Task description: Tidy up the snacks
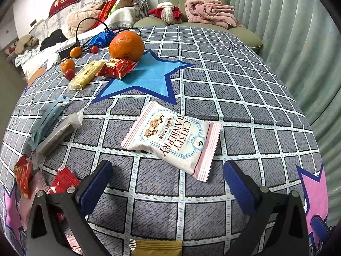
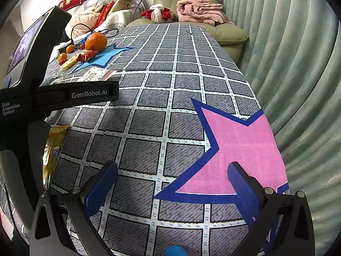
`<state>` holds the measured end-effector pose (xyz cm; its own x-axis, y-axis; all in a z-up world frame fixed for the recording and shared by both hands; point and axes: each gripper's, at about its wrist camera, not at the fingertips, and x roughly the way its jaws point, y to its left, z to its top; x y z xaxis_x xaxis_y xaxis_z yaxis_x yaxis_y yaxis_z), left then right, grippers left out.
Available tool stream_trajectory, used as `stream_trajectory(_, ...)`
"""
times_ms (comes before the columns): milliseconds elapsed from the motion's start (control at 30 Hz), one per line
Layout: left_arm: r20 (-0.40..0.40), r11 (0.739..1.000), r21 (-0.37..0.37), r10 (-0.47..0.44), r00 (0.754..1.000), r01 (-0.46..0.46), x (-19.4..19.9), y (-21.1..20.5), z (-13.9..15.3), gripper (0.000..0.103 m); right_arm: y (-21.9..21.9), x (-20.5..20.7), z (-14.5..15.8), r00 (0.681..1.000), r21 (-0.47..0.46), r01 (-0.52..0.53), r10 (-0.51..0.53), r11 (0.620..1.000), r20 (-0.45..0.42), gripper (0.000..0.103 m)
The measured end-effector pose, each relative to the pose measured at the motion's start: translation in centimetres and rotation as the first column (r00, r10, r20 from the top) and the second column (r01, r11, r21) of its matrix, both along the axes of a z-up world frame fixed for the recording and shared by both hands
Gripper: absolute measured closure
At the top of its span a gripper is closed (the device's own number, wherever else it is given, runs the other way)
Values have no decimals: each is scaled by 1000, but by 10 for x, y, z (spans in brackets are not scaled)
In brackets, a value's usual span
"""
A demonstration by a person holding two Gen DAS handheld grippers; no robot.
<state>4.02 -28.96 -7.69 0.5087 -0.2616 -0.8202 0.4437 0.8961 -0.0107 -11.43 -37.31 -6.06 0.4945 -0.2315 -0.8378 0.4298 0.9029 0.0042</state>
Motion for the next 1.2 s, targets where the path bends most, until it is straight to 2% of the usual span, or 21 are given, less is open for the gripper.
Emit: stream_trajectory(1200, 0, 1000, 0, 0, 1000, 0, 0, 0, 0, 0, 1, -1, 0, 1000, -1, -1, 1, 1000, 2, 0)
